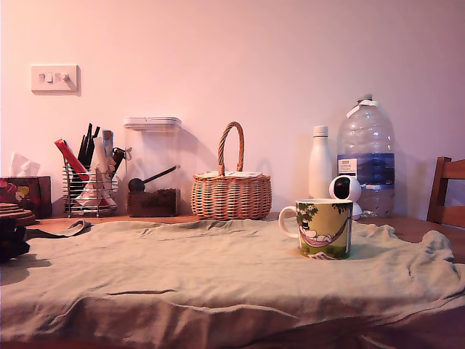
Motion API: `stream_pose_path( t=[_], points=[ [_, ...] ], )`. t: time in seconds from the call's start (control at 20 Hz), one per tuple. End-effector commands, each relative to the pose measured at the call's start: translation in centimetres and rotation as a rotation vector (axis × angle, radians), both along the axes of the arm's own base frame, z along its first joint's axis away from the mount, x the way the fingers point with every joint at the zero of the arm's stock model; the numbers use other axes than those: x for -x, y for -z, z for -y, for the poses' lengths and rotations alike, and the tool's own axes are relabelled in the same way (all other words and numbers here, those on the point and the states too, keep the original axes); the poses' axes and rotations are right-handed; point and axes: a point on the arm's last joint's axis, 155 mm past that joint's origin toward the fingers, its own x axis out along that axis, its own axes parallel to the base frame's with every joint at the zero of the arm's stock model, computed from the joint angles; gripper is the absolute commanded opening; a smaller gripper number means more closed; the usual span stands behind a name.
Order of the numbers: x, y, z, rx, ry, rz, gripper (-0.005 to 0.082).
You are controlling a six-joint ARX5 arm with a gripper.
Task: Pick up the coffee capsules on the table and drop them inside the coffee cup
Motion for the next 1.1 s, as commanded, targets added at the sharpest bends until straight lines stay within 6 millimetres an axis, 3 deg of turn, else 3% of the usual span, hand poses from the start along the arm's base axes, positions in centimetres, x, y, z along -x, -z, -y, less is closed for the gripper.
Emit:
stream_pose_path(
  t=[0.0, 0.2, 0.55, 1.05],
  points=[
    [0.2, 1.1, 0.1, -0.002, 0.006, -0.02, 0.0193],
    [0.1, 0.8, 0.4, -0.003, 0.021, -0.008, 0.0193],
    [0.3, -1.3, 3.1, 0.032, 0.161, 0.057, 0.0193],
    [1.0, -8.0, 7.1, 0.115, 0.292, 0.112, 0.0193]
  ],
)
